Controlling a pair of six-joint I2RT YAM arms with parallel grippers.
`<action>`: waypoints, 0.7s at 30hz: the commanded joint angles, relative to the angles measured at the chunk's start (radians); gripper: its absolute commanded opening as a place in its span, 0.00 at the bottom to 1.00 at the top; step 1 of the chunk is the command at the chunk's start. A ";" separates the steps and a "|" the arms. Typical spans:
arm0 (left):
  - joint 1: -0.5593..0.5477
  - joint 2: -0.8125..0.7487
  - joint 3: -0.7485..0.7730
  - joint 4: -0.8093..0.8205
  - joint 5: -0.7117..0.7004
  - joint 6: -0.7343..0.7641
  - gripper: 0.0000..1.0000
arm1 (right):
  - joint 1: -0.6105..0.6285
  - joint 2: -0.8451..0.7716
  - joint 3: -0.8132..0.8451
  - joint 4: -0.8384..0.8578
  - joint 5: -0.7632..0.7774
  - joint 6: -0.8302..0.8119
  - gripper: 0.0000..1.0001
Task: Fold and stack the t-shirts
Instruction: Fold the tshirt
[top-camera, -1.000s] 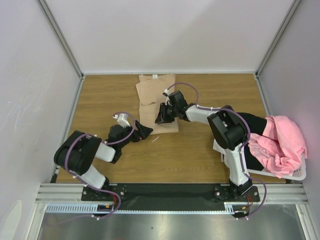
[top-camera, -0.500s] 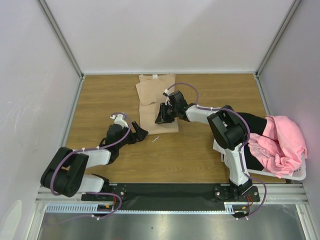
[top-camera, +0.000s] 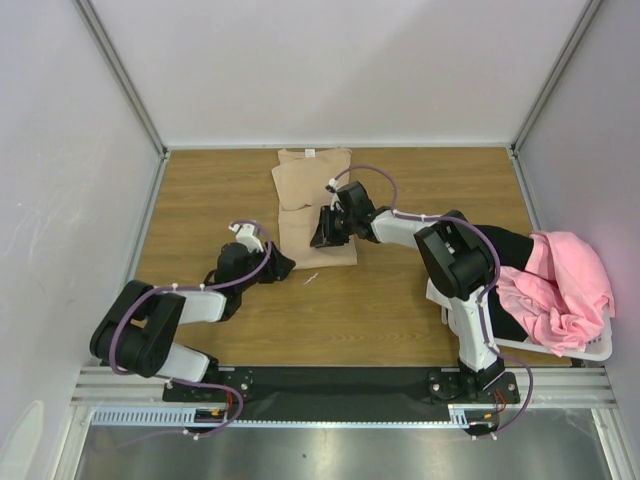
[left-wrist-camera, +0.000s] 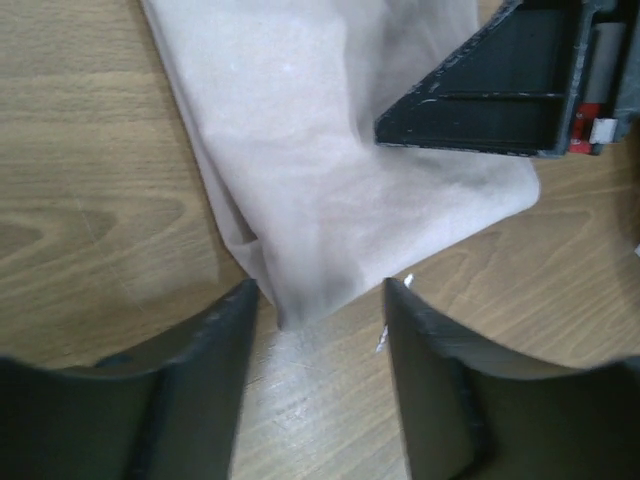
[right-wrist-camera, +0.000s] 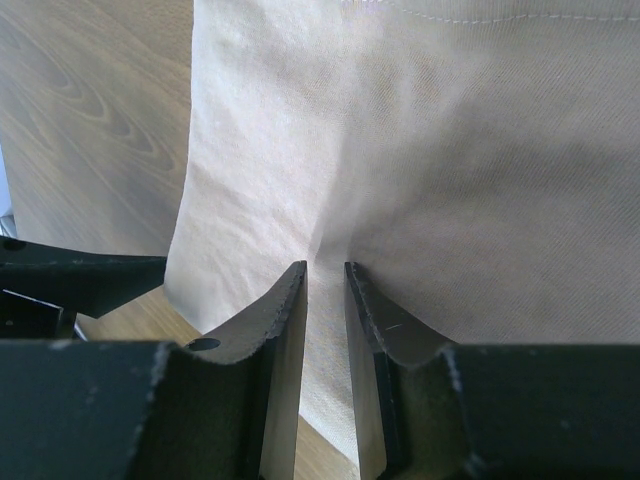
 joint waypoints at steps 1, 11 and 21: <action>-0.007 0.007 0.037 -0.009 -0.045 0.014 0.56 | 0.003 0.005 0.029 -0.001 0.013 -0.020 0.27; -0.010 -0.090 0.006 -0.127 -0.182 -0.053 0.08 | 0.003 0.010 0.032 -0.004 0.018 -0.020 0.26; -0.013 -0.074 -0.020 -0.065 -0.098 -0.056 0.57 | 0.002 0.013 0.034 -0.004 0.015 -0.018 0.26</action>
